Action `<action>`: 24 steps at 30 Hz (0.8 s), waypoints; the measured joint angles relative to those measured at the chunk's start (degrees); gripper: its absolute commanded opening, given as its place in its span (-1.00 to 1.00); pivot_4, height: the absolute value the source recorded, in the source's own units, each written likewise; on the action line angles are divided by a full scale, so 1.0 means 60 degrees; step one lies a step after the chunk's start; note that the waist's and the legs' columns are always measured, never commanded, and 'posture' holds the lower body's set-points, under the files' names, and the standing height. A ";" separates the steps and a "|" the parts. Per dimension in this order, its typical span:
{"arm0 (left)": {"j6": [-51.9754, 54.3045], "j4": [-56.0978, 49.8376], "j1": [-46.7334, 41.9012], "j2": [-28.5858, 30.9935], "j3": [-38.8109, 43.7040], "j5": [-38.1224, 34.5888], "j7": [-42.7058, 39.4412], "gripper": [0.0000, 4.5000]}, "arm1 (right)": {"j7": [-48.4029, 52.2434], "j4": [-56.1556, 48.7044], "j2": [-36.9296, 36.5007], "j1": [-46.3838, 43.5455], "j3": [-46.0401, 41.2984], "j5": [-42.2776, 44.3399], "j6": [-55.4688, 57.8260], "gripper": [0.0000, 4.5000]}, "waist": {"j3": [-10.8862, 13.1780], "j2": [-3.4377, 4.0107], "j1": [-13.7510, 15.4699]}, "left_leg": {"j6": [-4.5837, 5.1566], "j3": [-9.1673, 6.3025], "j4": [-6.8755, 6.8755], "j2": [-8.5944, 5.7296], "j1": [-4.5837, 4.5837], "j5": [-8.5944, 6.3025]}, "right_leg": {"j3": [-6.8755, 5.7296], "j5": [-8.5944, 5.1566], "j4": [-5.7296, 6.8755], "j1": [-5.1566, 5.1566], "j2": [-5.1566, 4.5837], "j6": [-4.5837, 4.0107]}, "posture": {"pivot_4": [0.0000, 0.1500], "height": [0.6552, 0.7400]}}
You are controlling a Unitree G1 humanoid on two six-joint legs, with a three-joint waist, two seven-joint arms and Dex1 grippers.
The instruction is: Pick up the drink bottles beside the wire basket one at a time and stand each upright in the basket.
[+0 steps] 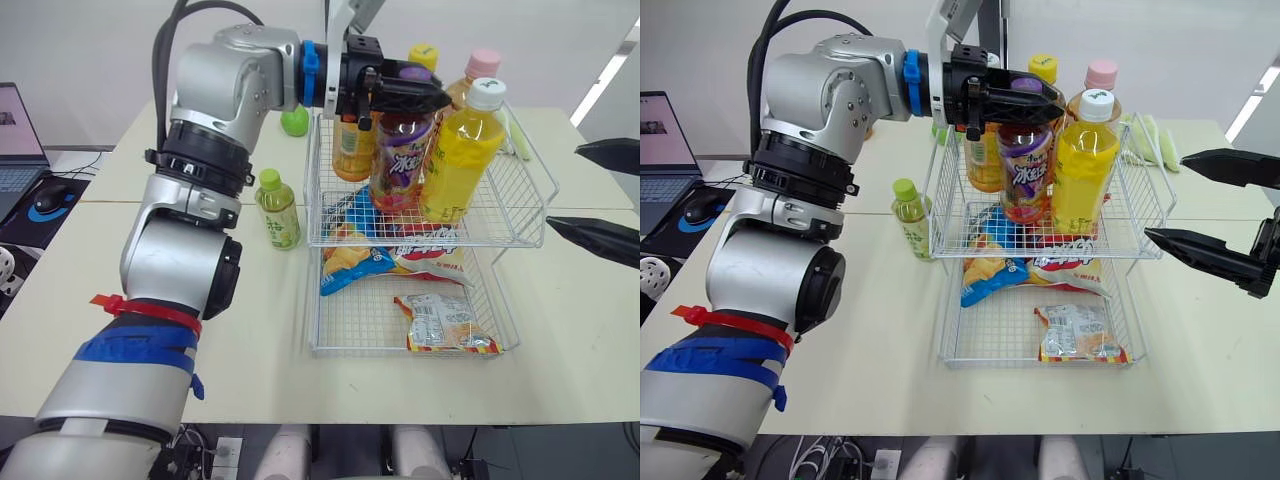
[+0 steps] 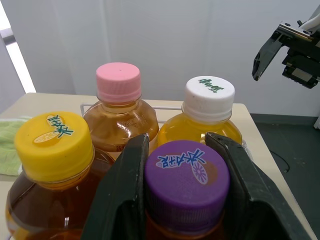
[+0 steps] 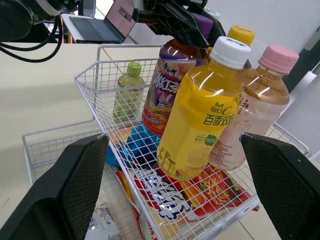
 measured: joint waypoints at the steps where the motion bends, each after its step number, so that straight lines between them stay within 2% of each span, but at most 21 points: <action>1: 0.0002 0.0015 0.0000 -0.0022 0.0036 0.0016 0.0008 -0.38 | -0.0040 0.0000 -0.0006 -0.0001 0.0003 0.0002 0.0000 1.00 | 0.0000 0.0000 0.0000 | 0.0000 -0.0001 0.0000 0.0000 0.0000 0.0000 | -0.0001 0.0000 0.0001 0.0000 0.0000 0.0000 | 1.00 1.00; 3: 0.0012 0.0064 -0.0001 -0.0084 0.0153 0.0022 0.0053 -0.38 | -0.0111 -0.0001 -0.0015 -0.0003 0.0018 0.0004 0.0000 1.00 | 0.0000 0.0000 0.0000 | 0.0000 -0.0001 0.0001 0.0000 0.0000 0.0000 | -0.0001 0.0000 0.0001 0.0000 0.0000 0.0000 | 1.00 1.00; 5: 0.0039 0.0150 -0.0009 -0.0189 0.0289 0.0021 0.0081 -0.04 | -0.0151 -0.0002 -0.0018 -0.0014 0.0098 0.0007 -0.0002 1.00 | 0.0000 0.0000 0.0000 | 0.0000 -0.0001 0.0002 0.0000 0.0000 0.0000 | -0.0001 0.0000 0.0001 0.0000 0.0000 0.0000 | 1.00 1.00; 6: 0.0045 0.0174 -0.0013 -0.0228 0.0343 0.0016 0.0083 0.04 | -0.0161 -0.0002 -0.0019 -0.0021 0.0139 0.0009 -0.0002 1.00 | 0.0000 0.0000 -0.0001 | 0.0000 0.0000 0.0002 0.0000 0.0000 0.0000 | -0.0001 0.0000 0.0002 0.0000 0.0000 0.0000 | 1.00 1.00; 12: 0.0288 0.0146 -0.0034 -0.0263 0.0548 -0.0112 -0.0144 0.90 | -0.0281 -0.0006 -0.0087 -0.0147 0.0298 0.0016 -0.0004 1.00 | 0.0000 0.0000 -0.0008 | 0.0000 -0.0001 0.0002 0.0000 0.0001 0.0000 | -0.0002 0.0000 0.0003 0.0000 0.0001 0.0000 | 1.00 1.00; 13: 0.0354 0.0103 -0.0035 -0.0262 0.0568 -0.0149 -0.0177 0.98 | -0.0312 -0.0011 -0.0094 -0.0186 0.0298 0.0018 -0.0004 1.00 | 0.0000 0.0000 -0.0007 | 0.0000 -0.0001 0.0002 0.0000 0.0001 0.0000 | -0.0002 0.0000 0.0002 0.0001 0.0001 0.0000 | 1.00 1.00; 18: 0.0505 -0.0073 -0.0068 -0.0182 0.0704 -0.0224 -0.0349 0.98 | -0.0358 -0.0025 -0.0101 -0.0224 0.0303 0.0034 -0.0004 1.00 | 0.0000 0.0000 -0.0012 | 0.0000 0.0000 0.0002 0.0002 0.0002 0.0000 | -0.0001 0.0000 0.0004 0.0001 0.0002 0.0000 | 1.00 1.00; 24: 0.1239 -0.0930 -0.0069 0.0477 0.0996 -0.0630 -0.0564 0.98 | -0.0373 -0.0019 -0.0112 -0.0245 0.0306 0.0034 -0.0003 1.00 | -0.0001 0.0001 -0.0025 | 0.0000 -0.0002 0.0002 0.0002 0.0003 0.0000 | 0.0000 0.0000 0.0005 0.0001 0.0003 0.0000 | 1.00 1.00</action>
